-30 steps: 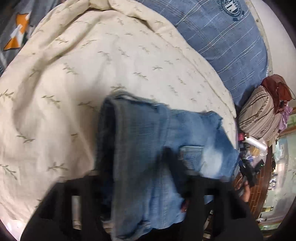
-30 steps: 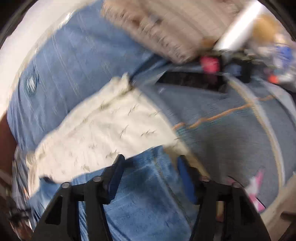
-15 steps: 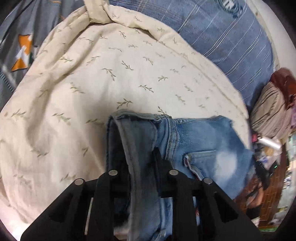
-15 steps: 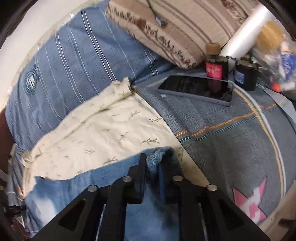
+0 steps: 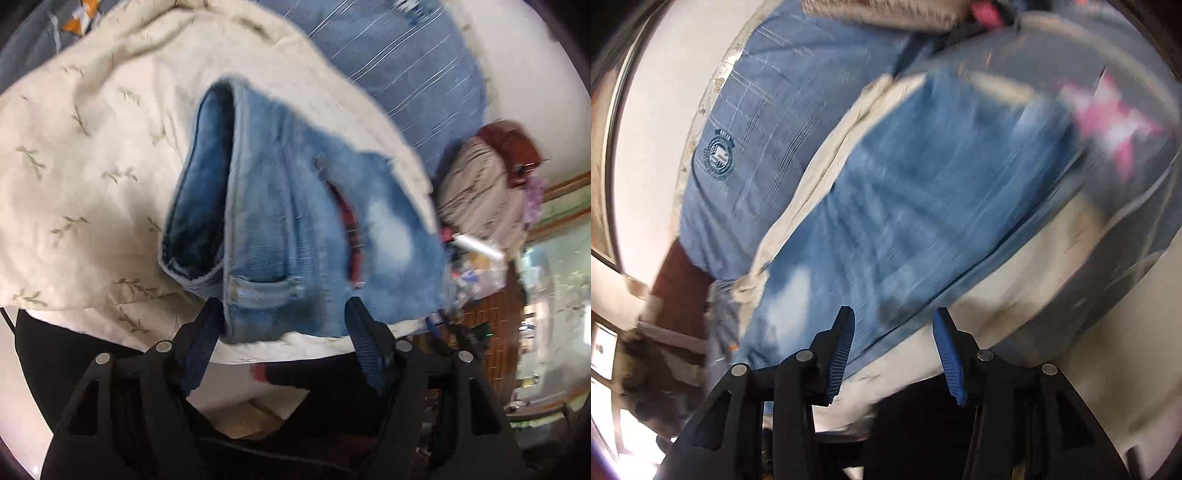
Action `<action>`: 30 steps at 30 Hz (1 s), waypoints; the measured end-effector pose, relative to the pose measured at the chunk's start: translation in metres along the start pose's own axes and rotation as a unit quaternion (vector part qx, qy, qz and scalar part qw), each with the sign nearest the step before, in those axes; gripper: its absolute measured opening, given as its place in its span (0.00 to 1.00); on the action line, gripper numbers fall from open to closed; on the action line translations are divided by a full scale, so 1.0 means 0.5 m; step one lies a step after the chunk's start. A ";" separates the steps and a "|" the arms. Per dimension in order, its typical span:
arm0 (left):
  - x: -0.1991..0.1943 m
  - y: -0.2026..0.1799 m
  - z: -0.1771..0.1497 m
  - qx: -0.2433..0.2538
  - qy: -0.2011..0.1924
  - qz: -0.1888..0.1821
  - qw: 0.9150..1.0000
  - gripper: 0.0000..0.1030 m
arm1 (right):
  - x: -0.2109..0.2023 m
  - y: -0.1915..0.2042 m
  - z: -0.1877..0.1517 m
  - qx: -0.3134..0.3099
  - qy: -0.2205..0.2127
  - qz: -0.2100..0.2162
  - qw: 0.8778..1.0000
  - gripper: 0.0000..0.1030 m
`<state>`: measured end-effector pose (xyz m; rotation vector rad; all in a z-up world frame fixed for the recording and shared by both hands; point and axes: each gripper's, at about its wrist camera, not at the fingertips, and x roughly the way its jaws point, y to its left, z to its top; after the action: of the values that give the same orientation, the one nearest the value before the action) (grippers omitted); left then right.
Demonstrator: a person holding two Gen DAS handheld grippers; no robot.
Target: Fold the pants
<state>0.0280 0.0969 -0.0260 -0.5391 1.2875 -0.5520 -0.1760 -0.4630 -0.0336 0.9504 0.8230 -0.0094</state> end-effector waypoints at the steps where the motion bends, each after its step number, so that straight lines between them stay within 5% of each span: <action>1: 0.009 -0.003 0.007 -0.002 0.006 0.006 1.000 0.33 | 0.010 0.008 0.002 -0.004 0.000 -0.015 1.000 0.38; 2: 0.010 -0.006 0.015 -0.004 0.007 0.012 1.000 0.09 | 0.010 0.021 0.005 -0.013 -0.011 -0.027 0.999 0.12; 3: -0.001 -0.013 0.024 -0.005 0.001 -0.001 1.000 0.09 | 0.005 0.032 0.004 -0.025 -0.022 -0.010 0.999 0.04; 5: -0.033 -0.029 0.031 0.010 -0.034 0.011 0.999 0.10 | -0.011 0.051 0.000 -0.047 -0.051 0.004 0.998 0.04; 7: -0.031 -0.037 0.029 0.038 -0.047 0.064 0.996 0.14 | 0.012 0.043 -0.009 -0.056 -0.029 -0.030 0.998 0.04; 9: 0.016 -0.029 0.025 0.057 -0.018 0.136 0.989 0.21 | 0.038 0.015 -0.021 -0.042 -0.001 -0.049 0.998 0.05; 11: 0.038 -0.029 0.016 0.077 -0.010 0.160 0.984 0.26 | 0.023 -0.008 -0.024 -0.010 -0.012 -0.014 1.000 0.08; 13: 0.010 -0.046 0.010 0.098 -0.020 0.154 0.983 0.26 | -0.028 -0.039 -0.020 0.031 -0.049 0.030 0.998 0.10; 16: -0.058 -0.083 -0.004 0.163 -0.030 0.118 0.979 0.28 | -0.113 -0.112 -0.008 0.087 -0.122 0.030 0.988 0.31; 20: -0.127 -0.167 0.001 0.227 -0.061 0.117 0.965 0.65 | -0.154 -0.184 0.009 0.124 -0.151 0.058 0.979 0.32; 22: -0.119 -0.207 0.016 0.247 -0.064 0.111 0.961 0.73 | -0.144 -0.203 0.015 0.137 -0.157 0.074 0.975 0.38; 26: -0.011 -0.346 0.064 0.300 -0.014 0.096 0.949 0.78 | -0.091 -0.216 0.042 0.152 -0.150 0.086 0.973 0.48; 30: 0.179 -0.538 0.085 0.380 0.072 0.075 0.919 0.78 | -0.066 -0.215 0.046 0.147 -0.155 0.101 0.972 0.48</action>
<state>0.0651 -0.1620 0.0920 0.2515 1.1255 -0.9106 -0.2226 -0.5555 -0.0825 1.2721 0.4388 -0.1047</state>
